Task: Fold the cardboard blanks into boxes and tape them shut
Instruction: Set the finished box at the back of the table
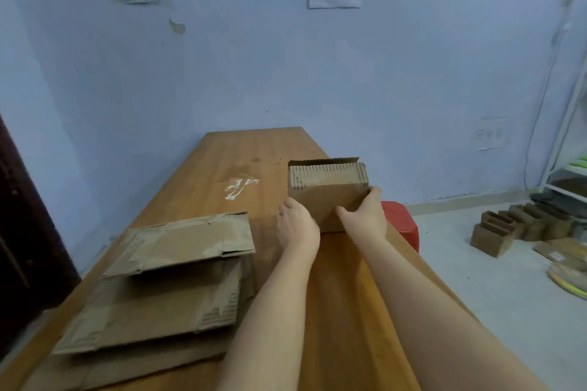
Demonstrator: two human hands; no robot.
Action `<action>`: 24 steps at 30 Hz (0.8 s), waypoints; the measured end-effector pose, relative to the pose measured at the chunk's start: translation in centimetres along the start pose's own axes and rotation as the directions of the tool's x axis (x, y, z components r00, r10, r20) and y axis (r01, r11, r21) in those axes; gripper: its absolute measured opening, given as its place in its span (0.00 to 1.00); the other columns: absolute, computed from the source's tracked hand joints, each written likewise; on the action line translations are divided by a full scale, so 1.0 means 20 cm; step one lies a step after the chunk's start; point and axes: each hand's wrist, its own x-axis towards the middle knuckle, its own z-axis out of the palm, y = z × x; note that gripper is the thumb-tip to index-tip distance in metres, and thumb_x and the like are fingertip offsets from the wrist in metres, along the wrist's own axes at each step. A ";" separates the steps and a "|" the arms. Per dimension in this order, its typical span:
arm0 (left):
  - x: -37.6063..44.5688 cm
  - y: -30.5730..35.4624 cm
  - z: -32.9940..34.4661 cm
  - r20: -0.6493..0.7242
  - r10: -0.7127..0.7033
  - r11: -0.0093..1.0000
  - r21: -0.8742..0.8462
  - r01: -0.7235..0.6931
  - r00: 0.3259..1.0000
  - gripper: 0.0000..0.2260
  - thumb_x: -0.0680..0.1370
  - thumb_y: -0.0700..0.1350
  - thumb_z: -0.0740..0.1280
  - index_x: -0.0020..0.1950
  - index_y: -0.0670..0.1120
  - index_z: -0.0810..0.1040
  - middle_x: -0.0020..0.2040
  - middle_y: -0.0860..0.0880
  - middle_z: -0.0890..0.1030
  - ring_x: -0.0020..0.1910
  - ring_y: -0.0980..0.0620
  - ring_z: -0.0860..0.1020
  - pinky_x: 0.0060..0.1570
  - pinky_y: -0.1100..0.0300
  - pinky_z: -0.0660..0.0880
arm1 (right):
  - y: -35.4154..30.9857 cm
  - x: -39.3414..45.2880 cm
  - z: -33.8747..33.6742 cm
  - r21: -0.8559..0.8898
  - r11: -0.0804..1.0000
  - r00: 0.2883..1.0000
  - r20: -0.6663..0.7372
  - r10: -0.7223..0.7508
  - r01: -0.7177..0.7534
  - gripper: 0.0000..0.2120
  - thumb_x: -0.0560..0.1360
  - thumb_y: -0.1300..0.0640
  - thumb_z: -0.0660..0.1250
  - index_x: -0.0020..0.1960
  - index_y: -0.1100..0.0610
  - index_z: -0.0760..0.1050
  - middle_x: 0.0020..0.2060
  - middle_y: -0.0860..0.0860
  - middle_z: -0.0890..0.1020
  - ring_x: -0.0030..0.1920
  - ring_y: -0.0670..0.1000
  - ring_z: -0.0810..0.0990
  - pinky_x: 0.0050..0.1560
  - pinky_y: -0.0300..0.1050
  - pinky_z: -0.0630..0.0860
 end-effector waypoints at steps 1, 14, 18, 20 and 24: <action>0.00 0.00 0.00 0.005 -0.002 1.000 0.004 0.002 1.000 0.21 0.79 0.42 0.63 0.70 0.40 0.62 0.67 0.42 0.70 0.65 0.44 0.71 0.60 0.54 0.71 | 0.01 0.00 0.00 -0.010 1.000 1.000 0.008 0.002 -0.002 0.22 0.73 0.57 0.71 0.57 0.54 0.60 0.49 0.49 0.72 0.49 0.53 0.77 0.51 0.55 0.79; -0.19 0.07 -0.43 0.104 0.050 0.995 0.079 -0.058 0.993 0.28 0.80 0.44 0.62 0.74 0.35 0.54 0.71 0.39 0.63 0.68 0.42 0.66 0.61 0.53 0.68 | -0.32 -0.17 -0.31 -0.208 0.964 0.980 0.075 0.183 -0.164 0.28 0.75 0.65 0.62 0.71 0.64 0.55 0.65 0.59 0.69 0.61 0.60 0.74 0.53 0.50 0.74; -0.23 0.05 -0.69 0.088 0.090 0.984 0.149 -0.102 0.992 0.20 0.80 0.43 0.60 0.70 0.39 0.63 0.69 0.40 0.65 0.67 0.42 0.67 0.60 0.52 0.69 | -0.56 -0.29 -0.43 -0.214 0.973 0.991 0.088 0.103 -0.082 0.25 0.76 0.66 0.61 0.69 0.64 0.56 0.65 0.60 0.69 0.61 0.60 0.73 0.49 0.49 0.71; -0.25 0.00 -0.79 0.085 0.088 0.971 0.213 -0.105 0.992 0.19 0.80 0.44 0.60 0.69 0.39 0.66 0.69 0.40 0.66 0.67 0.41 0.67 0.60 0.52 0.70 | -0.66 -0.36 -0.44 -0.225 0.973 0.991 0.109 0.077 -0.050 0.24 0.76 0.65 0.60 0.69 0.64 0.56 0.63 0.60 0.70 0.60 0.60 0.74 0.47 0.49 0.70; -0.30 -0.16 -0.94 0.100 0.082 0.952 0.286 -0.107 0.992 0.16 0.79 0.42 0.58 0.66 0.41 0.72 0.68 0.39 0.68 0.65 0.40 0.68 0.58 0.51 0.70 | -0.78 -0.52 -0.38 -0.264 0.964 0.980 0.192 0.048 0.004 0.23 0.76 0.64 0.60 0.69 0.65 0.56 0.43 0.54 0.72 0.48 0.54 0.74 0.38 0.45 0.68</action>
